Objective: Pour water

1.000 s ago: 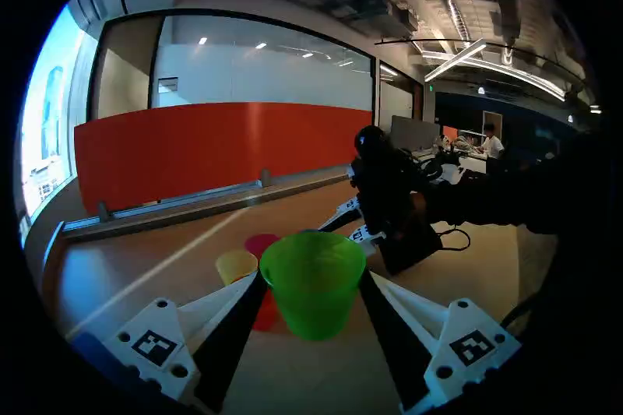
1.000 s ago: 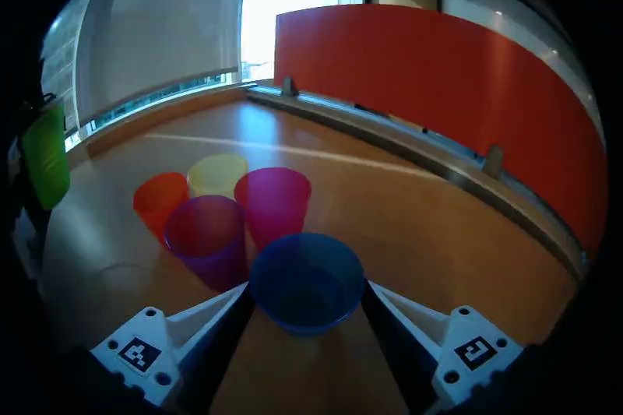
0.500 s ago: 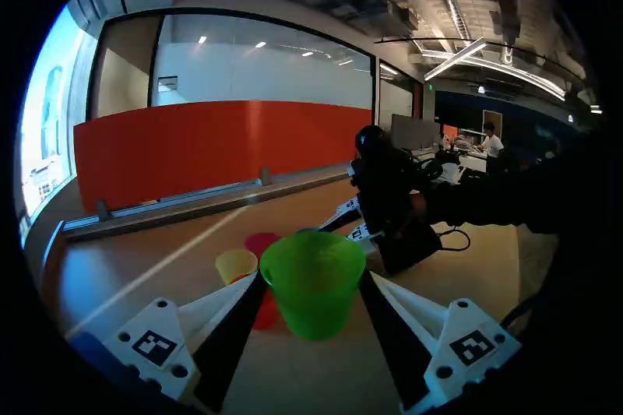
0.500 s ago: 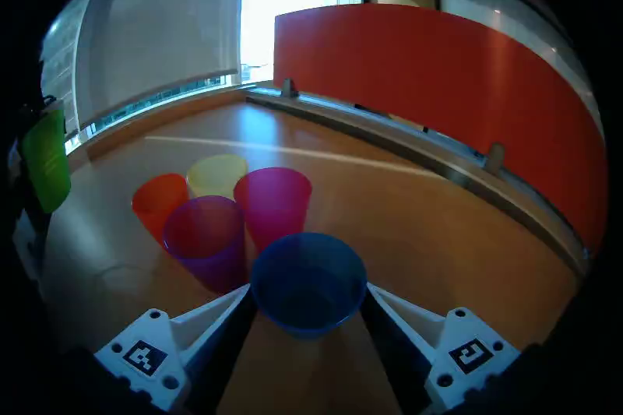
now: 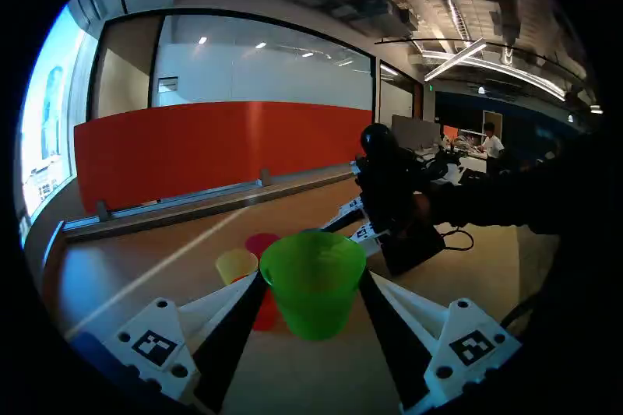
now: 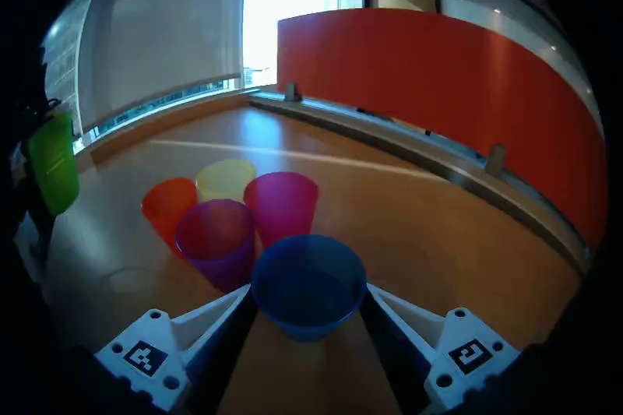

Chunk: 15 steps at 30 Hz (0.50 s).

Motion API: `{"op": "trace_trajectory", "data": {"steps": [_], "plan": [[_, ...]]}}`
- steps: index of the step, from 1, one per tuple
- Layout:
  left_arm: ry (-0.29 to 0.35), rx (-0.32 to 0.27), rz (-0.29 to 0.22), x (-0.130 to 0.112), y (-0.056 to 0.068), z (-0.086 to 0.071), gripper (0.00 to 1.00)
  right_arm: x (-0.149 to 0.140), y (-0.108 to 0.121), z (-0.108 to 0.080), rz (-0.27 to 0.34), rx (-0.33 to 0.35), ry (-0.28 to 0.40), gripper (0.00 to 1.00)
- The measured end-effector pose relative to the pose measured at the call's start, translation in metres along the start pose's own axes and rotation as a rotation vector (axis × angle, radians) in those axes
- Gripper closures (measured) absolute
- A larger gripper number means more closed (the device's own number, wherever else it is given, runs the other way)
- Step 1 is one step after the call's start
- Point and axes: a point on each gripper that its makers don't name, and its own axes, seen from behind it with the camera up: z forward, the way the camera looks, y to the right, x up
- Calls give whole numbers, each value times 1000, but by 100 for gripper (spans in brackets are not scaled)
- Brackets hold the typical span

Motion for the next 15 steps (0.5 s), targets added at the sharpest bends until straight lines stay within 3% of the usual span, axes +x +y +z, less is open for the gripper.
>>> {"op": "trace_trajectory", "data": {"steps": [15], "plan": [[15, 0, 15, 7, 4, -3, 15, 30, -10, -39, -22, -13, 64, 11]]}}
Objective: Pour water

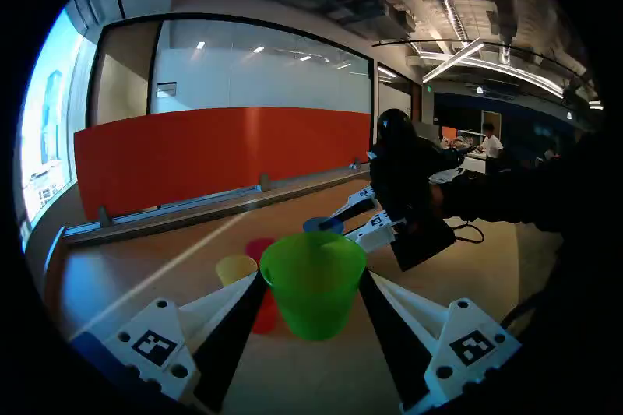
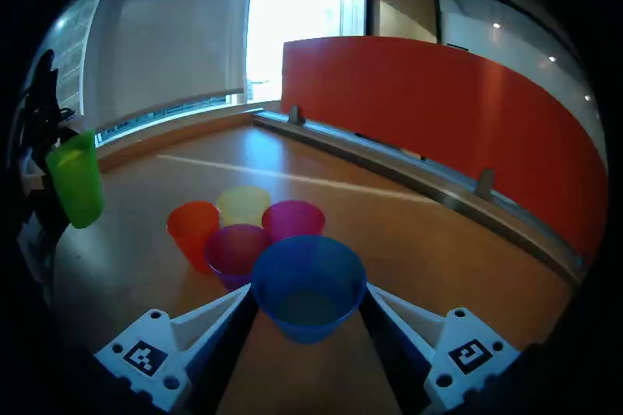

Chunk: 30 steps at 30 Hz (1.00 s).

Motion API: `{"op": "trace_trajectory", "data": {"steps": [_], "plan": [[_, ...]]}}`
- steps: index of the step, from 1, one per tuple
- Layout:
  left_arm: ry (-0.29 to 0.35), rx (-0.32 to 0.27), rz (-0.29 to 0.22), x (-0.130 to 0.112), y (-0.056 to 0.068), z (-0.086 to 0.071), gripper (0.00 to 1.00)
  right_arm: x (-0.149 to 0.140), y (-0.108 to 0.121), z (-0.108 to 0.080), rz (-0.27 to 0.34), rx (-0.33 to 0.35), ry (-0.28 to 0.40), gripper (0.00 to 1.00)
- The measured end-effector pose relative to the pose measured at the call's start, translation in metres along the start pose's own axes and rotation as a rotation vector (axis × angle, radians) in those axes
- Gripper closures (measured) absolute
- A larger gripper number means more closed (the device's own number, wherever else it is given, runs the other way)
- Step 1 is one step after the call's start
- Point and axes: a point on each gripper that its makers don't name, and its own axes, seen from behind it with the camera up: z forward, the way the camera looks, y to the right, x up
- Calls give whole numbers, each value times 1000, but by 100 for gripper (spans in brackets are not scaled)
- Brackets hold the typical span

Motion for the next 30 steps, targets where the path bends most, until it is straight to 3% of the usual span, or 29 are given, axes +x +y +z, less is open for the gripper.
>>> {"op": "trace_trajectory", "data": {"steps": [30], "plan": [[18, -12, 26, 12, 12, 3, 15, 53, -32, -104, -29, -36, 159, 11]]}}
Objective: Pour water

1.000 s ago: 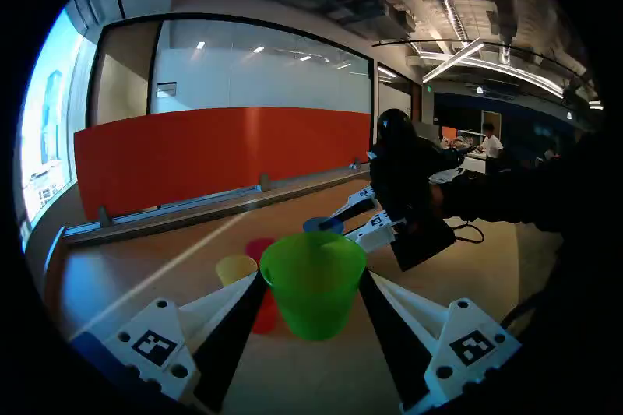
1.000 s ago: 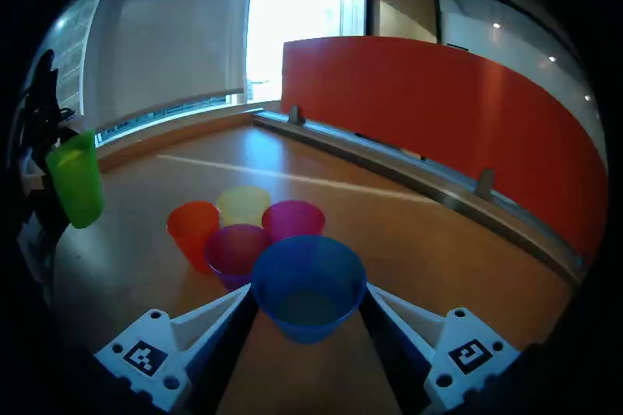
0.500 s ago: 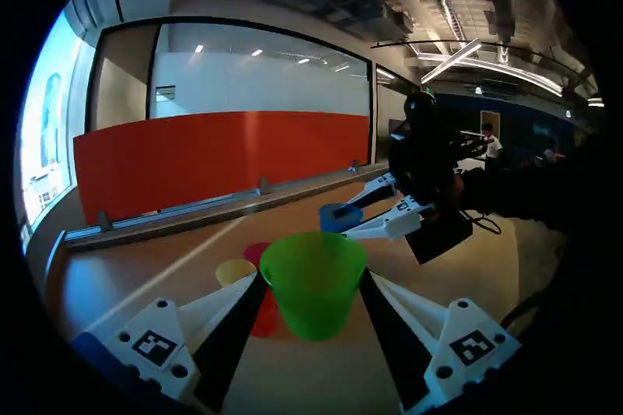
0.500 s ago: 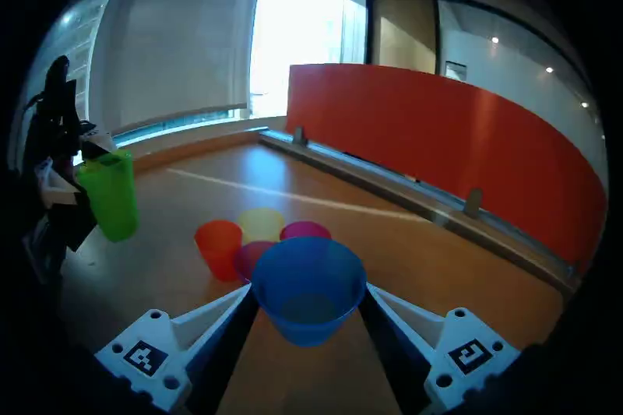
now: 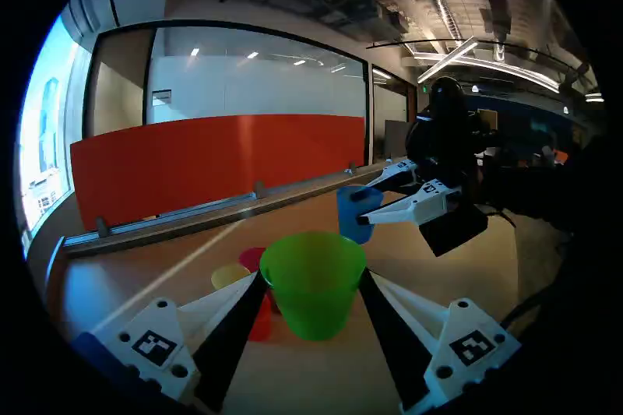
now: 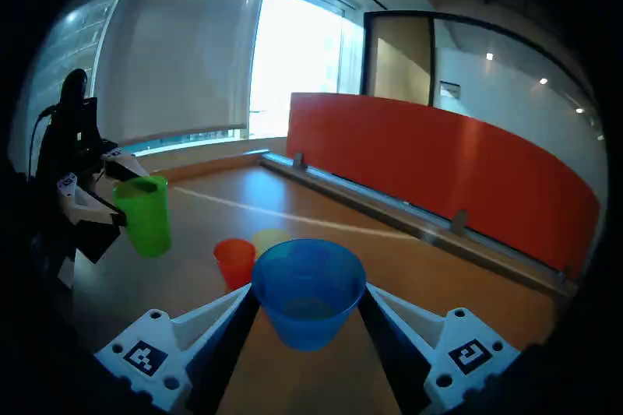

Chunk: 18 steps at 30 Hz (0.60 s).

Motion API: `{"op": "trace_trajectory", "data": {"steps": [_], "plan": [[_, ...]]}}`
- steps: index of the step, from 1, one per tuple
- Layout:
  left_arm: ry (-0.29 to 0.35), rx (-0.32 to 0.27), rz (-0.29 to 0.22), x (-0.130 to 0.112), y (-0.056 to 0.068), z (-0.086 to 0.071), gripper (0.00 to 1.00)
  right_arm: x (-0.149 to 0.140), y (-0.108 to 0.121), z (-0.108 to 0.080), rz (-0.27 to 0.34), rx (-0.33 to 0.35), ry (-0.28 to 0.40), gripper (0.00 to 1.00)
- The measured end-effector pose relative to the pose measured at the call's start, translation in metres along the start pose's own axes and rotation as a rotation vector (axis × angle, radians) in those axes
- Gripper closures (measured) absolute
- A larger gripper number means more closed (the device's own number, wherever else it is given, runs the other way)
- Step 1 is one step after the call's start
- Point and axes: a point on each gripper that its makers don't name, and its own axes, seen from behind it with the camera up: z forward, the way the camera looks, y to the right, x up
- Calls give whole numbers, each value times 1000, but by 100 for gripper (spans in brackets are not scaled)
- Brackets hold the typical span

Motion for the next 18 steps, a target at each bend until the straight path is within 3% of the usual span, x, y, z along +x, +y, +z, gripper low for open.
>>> {"op": "trace_trajectory", "data": {"steps": [18], "plan": [[12, -7, 13, 7, 9, 3, 15, 23, 0, -36, 21, -37, 111, 11]]}}
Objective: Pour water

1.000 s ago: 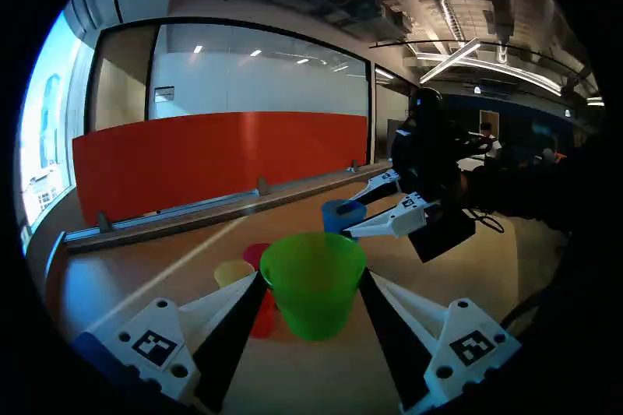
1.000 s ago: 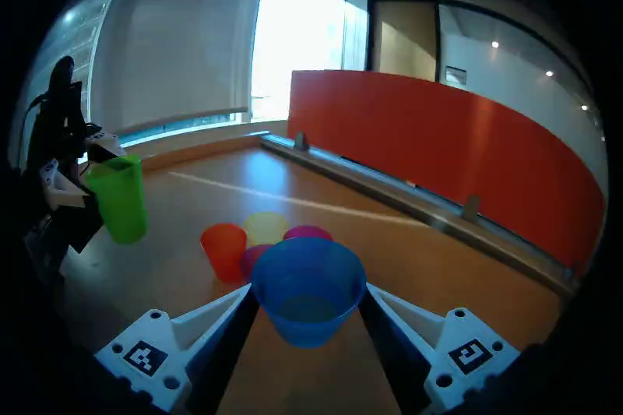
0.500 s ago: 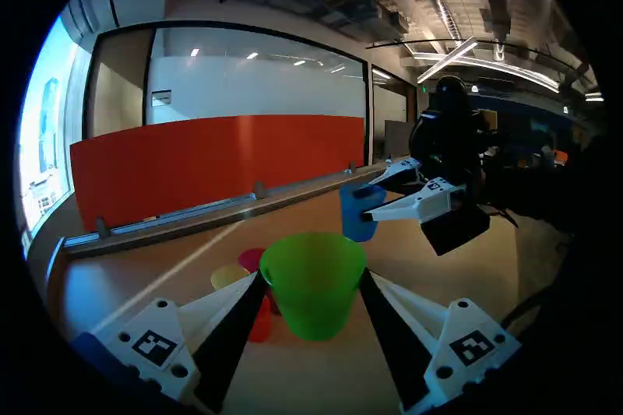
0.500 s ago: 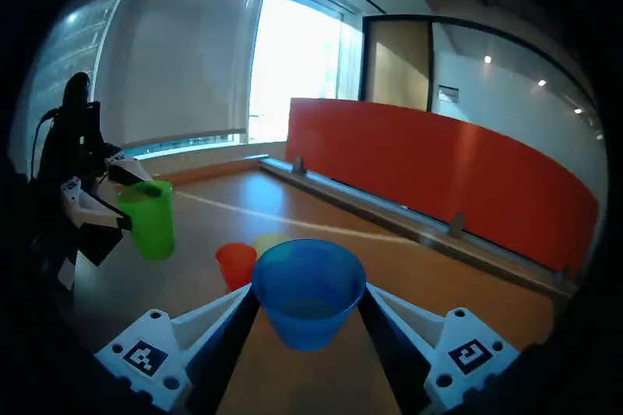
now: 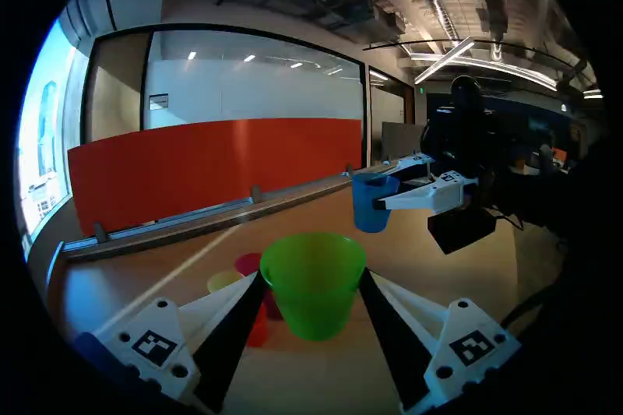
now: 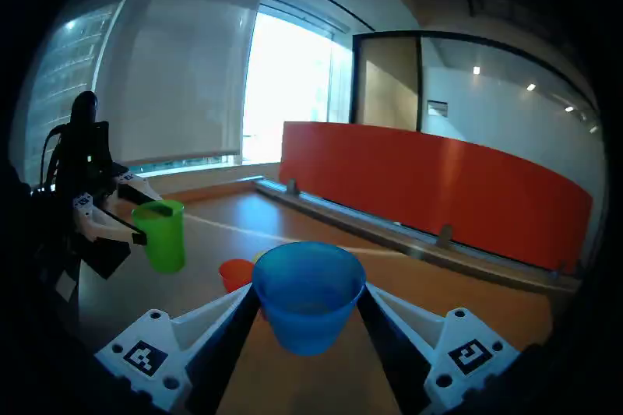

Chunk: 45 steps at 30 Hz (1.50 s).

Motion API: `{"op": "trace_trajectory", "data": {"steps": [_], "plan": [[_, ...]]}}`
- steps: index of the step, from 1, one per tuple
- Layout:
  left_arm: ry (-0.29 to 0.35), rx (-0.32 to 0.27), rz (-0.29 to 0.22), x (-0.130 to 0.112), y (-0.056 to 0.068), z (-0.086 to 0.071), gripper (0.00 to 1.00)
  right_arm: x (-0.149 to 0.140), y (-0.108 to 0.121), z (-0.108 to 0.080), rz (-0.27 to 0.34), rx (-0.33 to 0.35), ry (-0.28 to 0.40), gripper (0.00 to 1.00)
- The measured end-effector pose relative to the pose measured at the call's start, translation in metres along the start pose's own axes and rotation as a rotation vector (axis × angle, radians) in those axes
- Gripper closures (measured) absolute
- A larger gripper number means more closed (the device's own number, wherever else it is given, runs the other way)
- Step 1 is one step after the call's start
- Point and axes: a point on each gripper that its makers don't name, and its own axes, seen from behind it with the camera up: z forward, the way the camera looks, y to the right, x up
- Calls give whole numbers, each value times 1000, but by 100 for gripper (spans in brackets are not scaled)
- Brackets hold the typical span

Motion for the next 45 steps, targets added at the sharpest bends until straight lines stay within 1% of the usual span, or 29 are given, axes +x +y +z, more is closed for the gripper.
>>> {"op": "trace_trajectory", "data": {"steps": [14, 27, 39, 45], "plan": [[3, 1, 7, 5, 2, 0, 15, 17, -4, -10, -5, 2, 65, 11], [8, -4, 8, 8, 4, 3, 15, 29, -5, -13, -4, -2, 121, 10], [16, -6, 5, 11, 5, 2, 15, 32, -8, -14, 8, 0, 152, 10], [29, -7, -1, 15, 5, 2, 15, 33, -7, -15, 8, -2, 155, 10]]}}
